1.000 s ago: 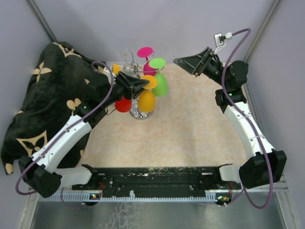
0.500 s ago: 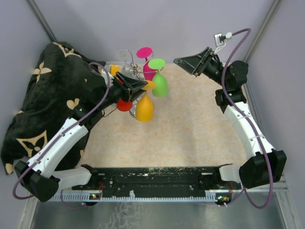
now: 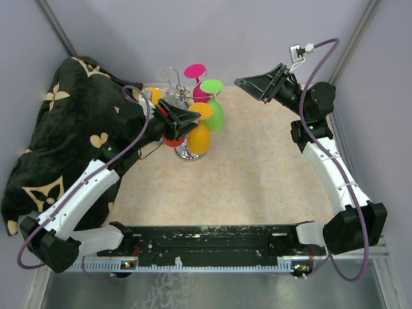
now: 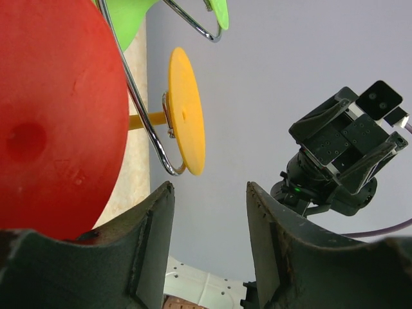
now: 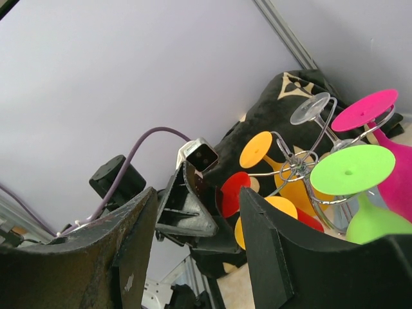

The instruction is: Place the wine glass upside down on the wine glass rack

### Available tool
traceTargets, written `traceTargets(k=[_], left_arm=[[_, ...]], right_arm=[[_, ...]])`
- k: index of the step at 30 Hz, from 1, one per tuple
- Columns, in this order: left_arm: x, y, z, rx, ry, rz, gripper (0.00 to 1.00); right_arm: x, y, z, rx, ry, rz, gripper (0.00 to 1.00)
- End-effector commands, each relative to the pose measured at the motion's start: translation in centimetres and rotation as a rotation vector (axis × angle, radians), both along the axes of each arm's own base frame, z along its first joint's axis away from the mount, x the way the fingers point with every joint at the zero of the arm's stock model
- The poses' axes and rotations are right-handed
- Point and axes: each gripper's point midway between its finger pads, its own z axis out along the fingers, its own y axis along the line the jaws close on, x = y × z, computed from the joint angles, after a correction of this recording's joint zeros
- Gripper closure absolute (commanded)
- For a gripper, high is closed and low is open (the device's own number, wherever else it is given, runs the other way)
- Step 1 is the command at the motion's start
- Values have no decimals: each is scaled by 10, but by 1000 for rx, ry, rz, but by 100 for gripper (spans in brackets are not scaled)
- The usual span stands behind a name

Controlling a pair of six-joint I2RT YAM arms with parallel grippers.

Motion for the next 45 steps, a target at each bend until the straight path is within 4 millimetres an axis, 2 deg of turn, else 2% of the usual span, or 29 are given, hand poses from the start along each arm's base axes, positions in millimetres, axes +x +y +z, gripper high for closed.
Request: traceTargets(k=[1, 8, 16, 19, 23, 25, 27, 30, 33, 40, 45], left_arm=[[-10, 2, 3, 5, -21, -22, 45], [-21, 7, 0, 16, -24, -31, 46], [-35, 15, 16, 72, -137, -62, 45], [-37, 19, 23, 132, -207, -66, 41], [-40, 27, 29, 186, -270, -51, 32], [-39, 34, 32, 204, -300, -21, 28], [-40, 40, 32, 223, -326, 6, 17], [-40, 50, 35, 249, -360, 47, 9], [-41, 55, 37, 266, -376, 66, 1], [-40, 55, 31, 290, -360, 62, 1], [-40, 60, 35, 281, -367, 85, 1]], right_arm=[[-9, -4, 14, 16, -68, -5, 46], [-9, -4, 11, 12, -61, -8, 46], [-9, -5, 8, -5, -59, -20, 46], [-6, -5, 6, -17, -52, -30, 46], [-2, -4, 3, -44, -38, -40, 45], [0, -5, 1, -58, -32, -50, 41], [0, -5, 0, -71, -31, -58, 38], [1, -6, -2, -89, -28, -70, 23], [1, -8, -4, -101, -26, -82, 22], [6, -11, -9, -117, 16, -121, 17], [8, -21, -6, -152, 11, -203, 16]])
